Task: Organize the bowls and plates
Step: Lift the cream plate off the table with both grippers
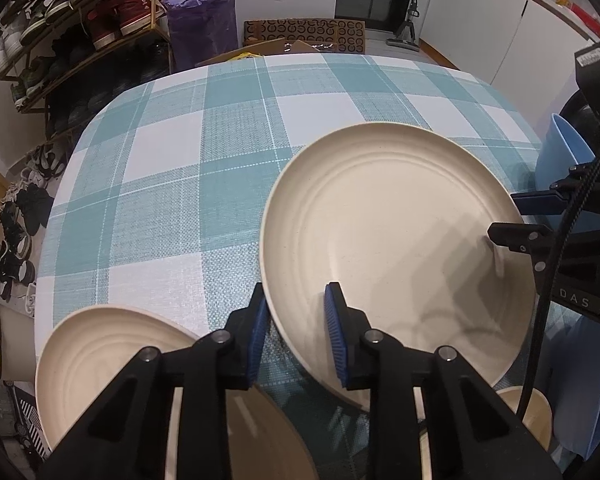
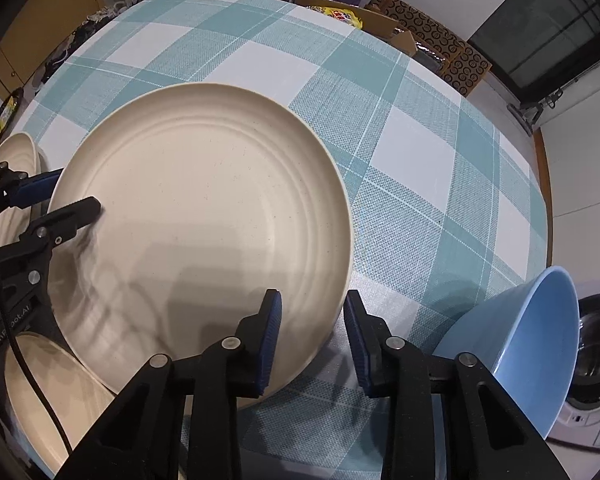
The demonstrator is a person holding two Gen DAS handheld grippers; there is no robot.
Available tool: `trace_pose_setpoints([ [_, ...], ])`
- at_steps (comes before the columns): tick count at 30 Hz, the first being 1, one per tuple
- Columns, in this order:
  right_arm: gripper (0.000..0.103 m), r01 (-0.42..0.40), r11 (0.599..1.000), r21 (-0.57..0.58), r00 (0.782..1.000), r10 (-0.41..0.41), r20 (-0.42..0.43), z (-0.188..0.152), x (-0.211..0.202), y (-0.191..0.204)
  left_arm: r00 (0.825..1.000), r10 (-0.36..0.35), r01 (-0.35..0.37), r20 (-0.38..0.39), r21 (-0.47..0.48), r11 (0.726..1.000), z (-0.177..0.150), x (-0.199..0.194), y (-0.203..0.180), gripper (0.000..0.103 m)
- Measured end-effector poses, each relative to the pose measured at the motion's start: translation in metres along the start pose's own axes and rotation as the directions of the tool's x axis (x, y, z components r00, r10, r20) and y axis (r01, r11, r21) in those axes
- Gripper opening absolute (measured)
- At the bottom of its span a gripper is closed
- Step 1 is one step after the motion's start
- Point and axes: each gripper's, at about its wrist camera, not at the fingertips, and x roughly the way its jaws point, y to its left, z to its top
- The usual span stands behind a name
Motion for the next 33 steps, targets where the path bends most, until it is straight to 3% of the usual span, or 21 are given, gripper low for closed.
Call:
trace_pose_setpoints([
  [5,0.023,-0.009,1.0,0.013,0.999,0.009,0.034,-0.004,-0.004,-0.005,1.0,0.003,-0.003,0.003,-0.006,1.0,0.001,-0.002,0.001,0.022],
  [19,0.021,-0.02,0.999,0.036,0.997,0.017,0.08,-0.008,-0.014,-0.012,1.0,0.001,-0.001,0.009,-0.011,1.0,0.003,-0.006,-0.002,0.022],
  [33,0.021,0.012,1.0,0.004,0.998,-0.012,0.055,-0.013,-0.003,-0.003,1.0,0.013,-0.013,-0.012,-0.001,1.0,0.002,0.003,-0.002,0.022],
])
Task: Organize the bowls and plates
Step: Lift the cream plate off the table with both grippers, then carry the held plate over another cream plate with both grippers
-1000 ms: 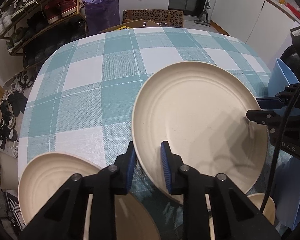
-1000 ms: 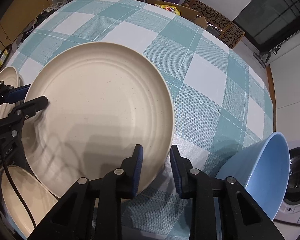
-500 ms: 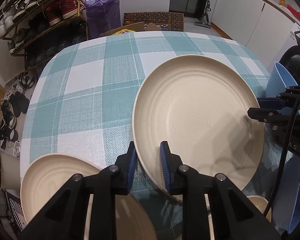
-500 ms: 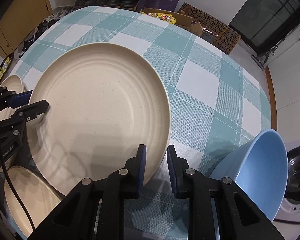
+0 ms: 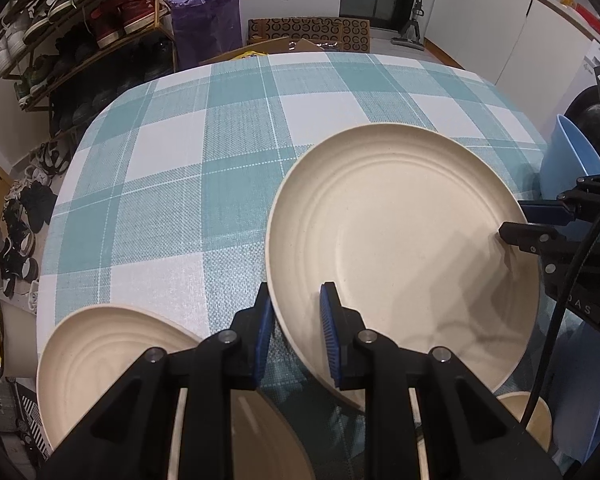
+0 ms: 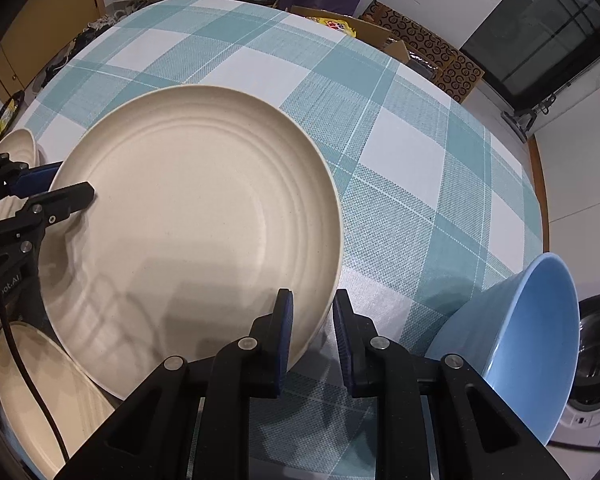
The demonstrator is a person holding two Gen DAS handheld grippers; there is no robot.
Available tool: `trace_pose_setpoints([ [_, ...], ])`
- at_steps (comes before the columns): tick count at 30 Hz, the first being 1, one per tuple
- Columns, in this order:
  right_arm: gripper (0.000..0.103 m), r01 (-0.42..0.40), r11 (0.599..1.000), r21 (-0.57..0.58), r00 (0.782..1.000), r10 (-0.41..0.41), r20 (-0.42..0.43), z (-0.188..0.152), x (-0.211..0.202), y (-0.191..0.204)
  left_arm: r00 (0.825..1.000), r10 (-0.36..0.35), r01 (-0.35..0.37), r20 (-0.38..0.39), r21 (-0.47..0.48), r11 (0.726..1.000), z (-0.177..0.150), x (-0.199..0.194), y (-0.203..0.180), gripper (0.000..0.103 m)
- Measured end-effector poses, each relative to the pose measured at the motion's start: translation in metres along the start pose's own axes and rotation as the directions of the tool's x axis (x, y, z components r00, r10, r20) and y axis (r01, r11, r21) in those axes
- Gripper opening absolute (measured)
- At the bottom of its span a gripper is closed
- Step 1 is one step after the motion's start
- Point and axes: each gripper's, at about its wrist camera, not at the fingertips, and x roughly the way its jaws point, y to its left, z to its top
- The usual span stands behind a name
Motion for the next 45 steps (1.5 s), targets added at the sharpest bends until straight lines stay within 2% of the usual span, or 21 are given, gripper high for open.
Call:
trace_pose_setpoints([
  [9,0.021,-0.005,1.0,-0.021,1.0,0.005,-0.023,-0.003,0.0,0.002,1.0,0.006,-0.006,-0.008,0.016,1.0,-0.003,-0.001,-0.003,0.022],
  [21,0.02,0.006,1.0,-0.009,0.999,-0.006,0.035,-0.004,-0.013,0.0,1.0,0.005,-0.005,0.023,0.009,1.0,-0.001,-0.014,-0.002,0.021],
  [30,0.02,0.005,1.0,-0.005,0.997,-0.004,0.075,-0.005,-0.033,0.002,0.998,0.012,-0.011,0.068,-0.009,1.0,-0.004,-0.039,0.001,0.021],
  [45,0.02,-0.005,1.0,0.009,0.983,0.004,0.181,-0.03,-0.096,0.009,0.988,0.034,-0.032,0.149,-0.016,0.999,-0.02,-0.098,-0.004,0.021],
])
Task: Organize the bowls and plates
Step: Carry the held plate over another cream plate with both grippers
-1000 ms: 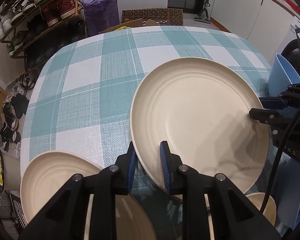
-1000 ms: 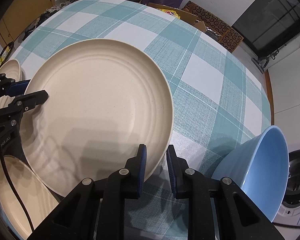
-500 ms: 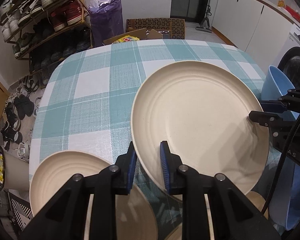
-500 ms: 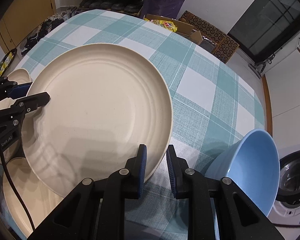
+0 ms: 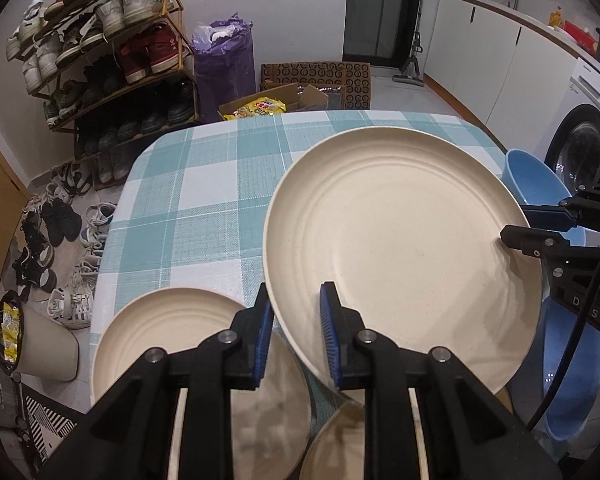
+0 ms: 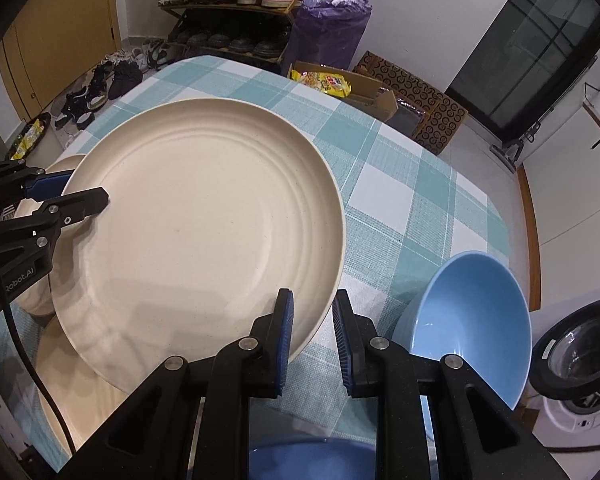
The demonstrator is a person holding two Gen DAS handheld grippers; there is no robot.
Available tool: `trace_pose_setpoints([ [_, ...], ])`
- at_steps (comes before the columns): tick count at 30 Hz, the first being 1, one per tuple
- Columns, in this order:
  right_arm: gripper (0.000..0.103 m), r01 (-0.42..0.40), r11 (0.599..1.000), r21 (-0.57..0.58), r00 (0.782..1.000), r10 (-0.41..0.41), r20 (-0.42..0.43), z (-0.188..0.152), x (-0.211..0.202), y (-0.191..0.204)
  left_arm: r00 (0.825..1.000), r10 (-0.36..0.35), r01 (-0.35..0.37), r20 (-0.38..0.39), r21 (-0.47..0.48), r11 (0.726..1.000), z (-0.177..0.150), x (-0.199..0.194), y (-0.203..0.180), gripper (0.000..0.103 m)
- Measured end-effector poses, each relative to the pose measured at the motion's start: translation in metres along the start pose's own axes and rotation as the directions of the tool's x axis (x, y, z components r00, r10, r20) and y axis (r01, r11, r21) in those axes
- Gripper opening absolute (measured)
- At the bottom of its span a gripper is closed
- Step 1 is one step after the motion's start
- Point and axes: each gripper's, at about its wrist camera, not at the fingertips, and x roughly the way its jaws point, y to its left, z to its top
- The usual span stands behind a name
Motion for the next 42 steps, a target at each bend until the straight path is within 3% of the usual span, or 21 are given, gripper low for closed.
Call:
trace_pose_setpoints([
  [19,0.02,-0.049,0.998,0.041,0.992,0.044,0.122,-0.041,-0.07,0.009,0.996,0.022,-0.022,0.082,0.0,1.0,-0.028,-0.059,-0.007,0.021],
  [42,0.02,-0.147,0.987,0.069,0.963,0.127,0.237,-0.098,-0.102,0.033,0.991,0.044,-0.043,0.125,-0.008,0.999,-0.079,-0.091,-0.008,0.021],
])
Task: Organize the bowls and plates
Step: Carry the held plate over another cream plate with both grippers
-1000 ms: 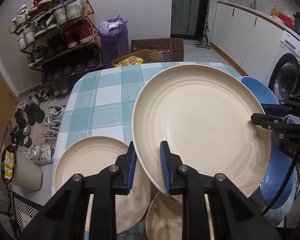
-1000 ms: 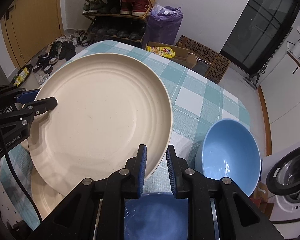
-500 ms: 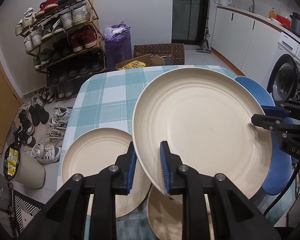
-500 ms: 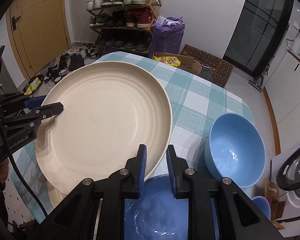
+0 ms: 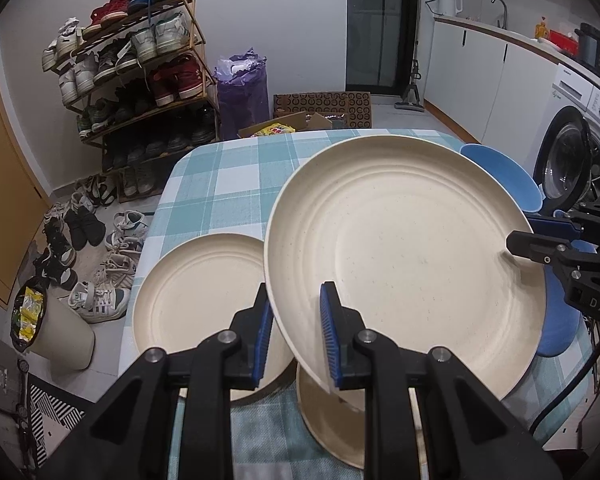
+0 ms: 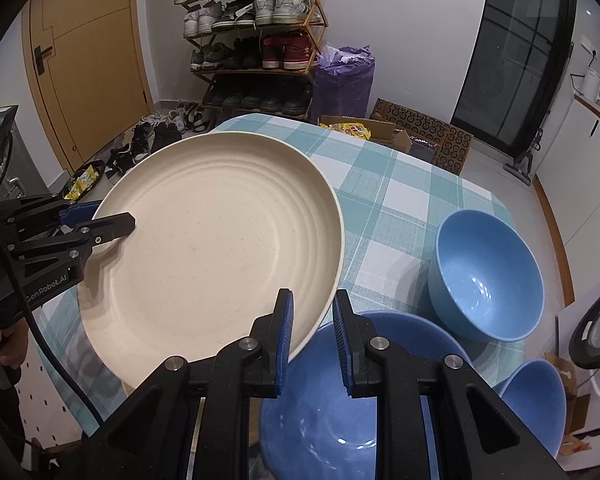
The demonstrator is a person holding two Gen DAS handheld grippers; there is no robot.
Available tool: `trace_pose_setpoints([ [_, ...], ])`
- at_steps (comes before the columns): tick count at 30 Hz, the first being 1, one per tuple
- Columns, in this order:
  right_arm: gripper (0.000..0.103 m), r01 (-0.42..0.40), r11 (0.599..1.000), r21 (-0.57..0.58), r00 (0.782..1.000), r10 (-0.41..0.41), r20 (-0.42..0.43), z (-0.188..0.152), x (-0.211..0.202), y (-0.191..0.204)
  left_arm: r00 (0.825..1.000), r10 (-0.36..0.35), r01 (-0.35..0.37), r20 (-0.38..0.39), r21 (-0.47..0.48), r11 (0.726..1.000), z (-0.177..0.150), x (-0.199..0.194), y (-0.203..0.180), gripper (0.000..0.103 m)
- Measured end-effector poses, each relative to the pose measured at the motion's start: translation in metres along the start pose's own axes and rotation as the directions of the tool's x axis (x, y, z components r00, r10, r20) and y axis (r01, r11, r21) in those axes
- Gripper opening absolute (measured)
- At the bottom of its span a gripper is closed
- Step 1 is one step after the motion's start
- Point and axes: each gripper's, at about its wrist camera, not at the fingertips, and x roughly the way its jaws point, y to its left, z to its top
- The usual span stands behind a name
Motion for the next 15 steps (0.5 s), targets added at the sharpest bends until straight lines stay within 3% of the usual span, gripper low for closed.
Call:
trace_pose_setpoints([
  [15,0.02,-0.007,1.0,-0.007,1.0,0.007,0.017,-0.034,-0.017,0.024,1.0,0.002,-0.002,0.015,-0.002,1.0,-0.029,-0.014,0.003,0.021],
])
